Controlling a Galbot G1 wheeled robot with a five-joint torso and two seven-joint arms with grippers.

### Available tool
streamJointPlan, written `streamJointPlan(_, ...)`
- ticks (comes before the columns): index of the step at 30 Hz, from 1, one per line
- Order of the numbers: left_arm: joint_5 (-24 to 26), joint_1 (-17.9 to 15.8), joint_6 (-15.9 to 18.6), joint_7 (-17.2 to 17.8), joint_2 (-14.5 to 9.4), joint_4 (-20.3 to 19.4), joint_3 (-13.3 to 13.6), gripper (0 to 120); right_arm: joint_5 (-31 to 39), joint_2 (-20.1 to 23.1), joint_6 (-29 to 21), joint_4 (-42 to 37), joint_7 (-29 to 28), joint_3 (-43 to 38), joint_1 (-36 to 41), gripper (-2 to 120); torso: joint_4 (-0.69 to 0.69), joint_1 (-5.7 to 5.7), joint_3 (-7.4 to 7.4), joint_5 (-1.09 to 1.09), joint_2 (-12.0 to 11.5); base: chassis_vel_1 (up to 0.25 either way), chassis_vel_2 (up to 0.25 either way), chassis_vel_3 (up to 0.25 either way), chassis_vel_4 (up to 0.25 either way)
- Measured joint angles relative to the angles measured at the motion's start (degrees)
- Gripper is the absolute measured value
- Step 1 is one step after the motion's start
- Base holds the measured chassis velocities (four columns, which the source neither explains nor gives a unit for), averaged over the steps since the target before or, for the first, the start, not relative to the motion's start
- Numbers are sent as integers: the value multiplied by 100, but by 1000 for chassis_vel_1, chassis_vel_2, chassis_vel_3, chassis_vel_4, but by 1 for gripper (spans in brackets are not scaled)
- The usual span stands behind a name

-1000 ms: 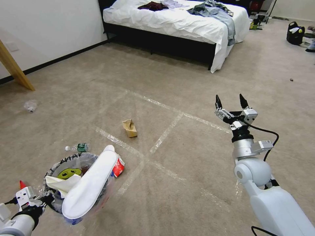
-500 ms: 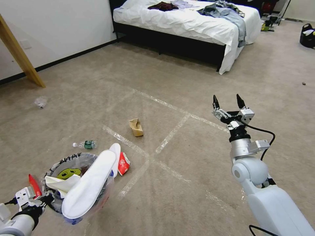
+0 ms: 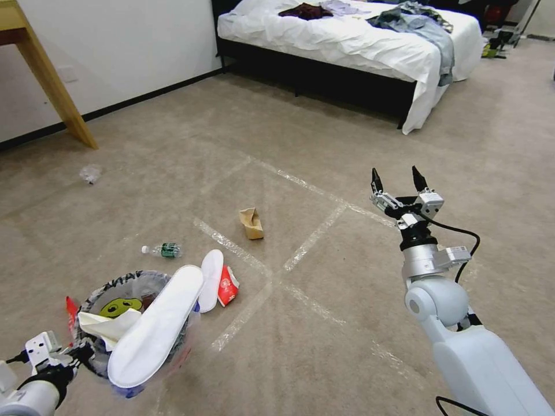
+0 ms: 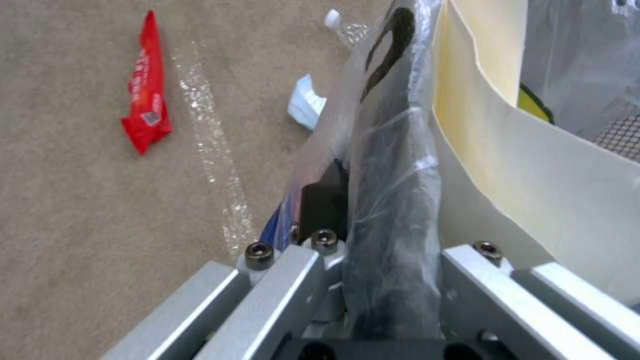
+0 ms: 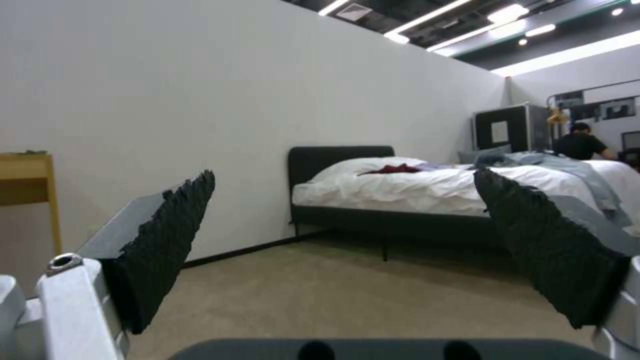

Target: Pick up the trash bin and place the garbage on the floor into it.

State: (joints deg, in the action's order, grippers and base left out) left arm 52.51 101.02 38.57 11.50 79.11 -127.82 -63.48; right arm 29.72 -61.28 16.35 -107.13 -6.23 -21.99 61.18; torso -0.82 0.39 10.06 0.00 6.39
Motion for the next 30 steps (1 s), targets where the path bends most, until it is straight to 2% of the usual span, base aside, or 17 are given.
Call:
streamJointPlan(15, -1, 85, -10, 3, 11, -66, -54, 1, -7, -70, 22, 24, 15, 34, -9, 99, 0, 1, 1, 0, 0, 45, 45, 51, 50)
streamJointPlan(30, -9, 5, -20, 14, 6, 45, -42, 1, -43, -151, 77, 153, 35, 104, -71, 99, 0, 1, 0, 0, 0, 74, 75, 76, 71)
